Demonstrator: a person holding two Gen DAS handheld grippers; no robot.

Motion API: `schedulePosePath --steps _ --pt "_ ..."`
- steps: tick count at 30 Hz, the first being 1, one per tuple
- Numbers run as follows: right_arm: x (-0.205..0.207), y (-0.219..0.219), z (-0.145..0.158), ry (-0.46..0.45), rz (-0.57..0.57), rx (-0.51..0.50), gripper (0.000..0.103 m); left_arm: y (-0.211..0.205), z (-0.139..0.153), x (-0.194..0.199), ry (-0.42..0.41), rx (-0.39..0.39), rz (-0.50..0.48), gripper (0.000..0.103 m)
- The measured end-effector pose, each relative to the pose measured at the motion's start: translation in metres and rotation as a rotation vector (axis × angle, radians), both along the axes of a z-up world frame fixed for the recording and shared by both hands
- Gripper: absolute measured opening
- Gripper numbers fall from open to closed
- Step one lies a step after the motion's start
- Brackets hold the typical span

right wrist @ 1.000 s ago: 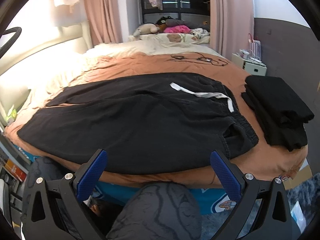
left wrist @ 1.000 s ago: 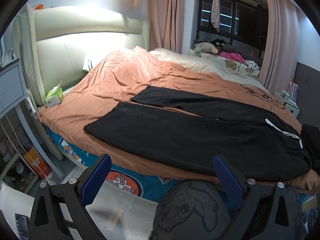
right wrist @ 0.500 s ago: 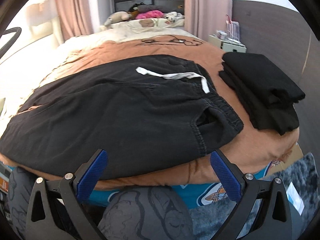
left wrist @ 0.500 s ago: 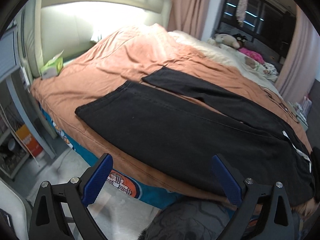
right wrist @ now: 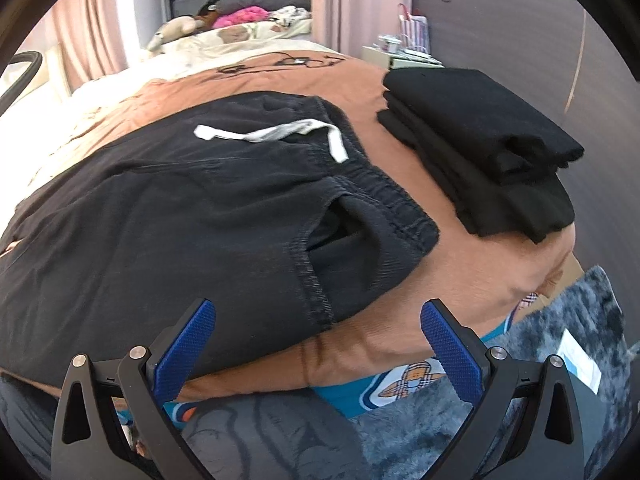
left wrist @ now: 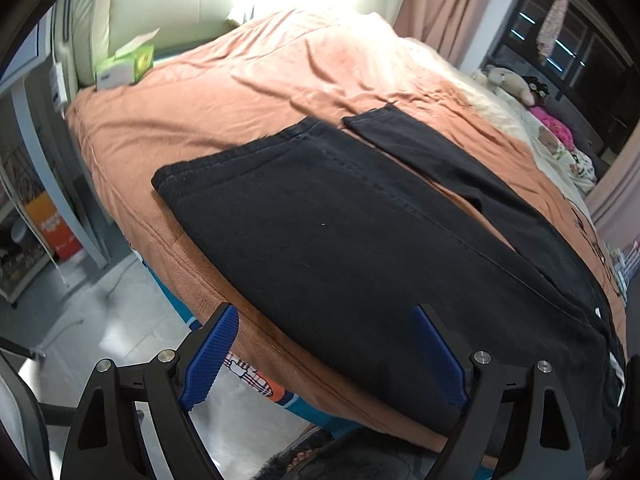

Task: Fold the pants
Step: 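Move left gripper to the pant-leg hem while right gripper approaches the waistband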

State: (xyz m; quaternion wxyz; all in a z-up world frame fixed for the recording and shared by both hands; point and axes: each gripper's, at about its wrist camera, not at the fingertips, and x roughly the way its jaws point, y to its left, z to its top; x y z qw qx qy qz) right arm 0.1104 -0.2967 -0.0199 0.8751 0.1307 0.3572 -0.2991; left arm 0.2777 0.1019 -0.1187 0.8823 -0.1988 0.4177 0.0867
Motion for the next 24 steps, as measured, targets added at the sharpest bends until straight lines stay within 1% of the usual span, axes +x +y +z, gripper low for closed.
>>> schedulePosePath --steps 2,3,5,6,11,14,19,21,22,23,24 --pt "0.006 0.000 -0.002 0.011 -0.026 0.005 0.103 0.002 -0.006 0.005 0.022 -0.007 0.008 0.077" --pt "0.007 -0.003 -0.004 0.011 -0.033 0.008 0.103 0.002 -0.008 0.008 0.029 -0.008 0.009 0.075" --pt "0.010 -0.005 -0.006 0.017 -0.049 0.014 0.103 0.003 -0.012 0.012 0.045 -0.008 0.014 0.064" --pt "0.011 -0.009 -0.007 0.018 -0.054 0.015 0.103 0.005 -0.012 0.014 0.046 -0.007 0.019 0.062" --pt "0.013 -0.020 -0.013 0.028 -0.076 0.036 0.103 0.012 -0.011 0.018 0.049 0.001 0.056 0.042" --pt "0.019 -0.025 -0.018 0.034 -0.077 0.056 0.103 0.014 -0.011 0.021 0.044 0.000 0.067 0.041" --pt "0.015 -0.044 -0.027 0.030 -0.073 0.080 0.103 0.017 -0.015 0.030 0.050 0.002 0.075 0.041" --pt "0.014 -0.049 -0.031 0.023 -0.069 0.088 0.100 0.018 -0.017 0.033 0.054 0.007 0.078 0.041" --pt "0.014 -0.051 -0.032 0.016 -0.063 0.096 0.095 0.019 -0.017 0.034 0.054 0.011 0.080 0.041" --pt "0.015 -0.054 -0.033 0.003 -0.051 0.115 0.083 0.020 -0.016 0.035 0.056 0.011 0.081 0.041" --pt "0.015 -0.056 -0.035 -0.006 -0.038 0.136 0.075 0.020 -0.014 0.034 0.048 0.009 0.087 0.039"
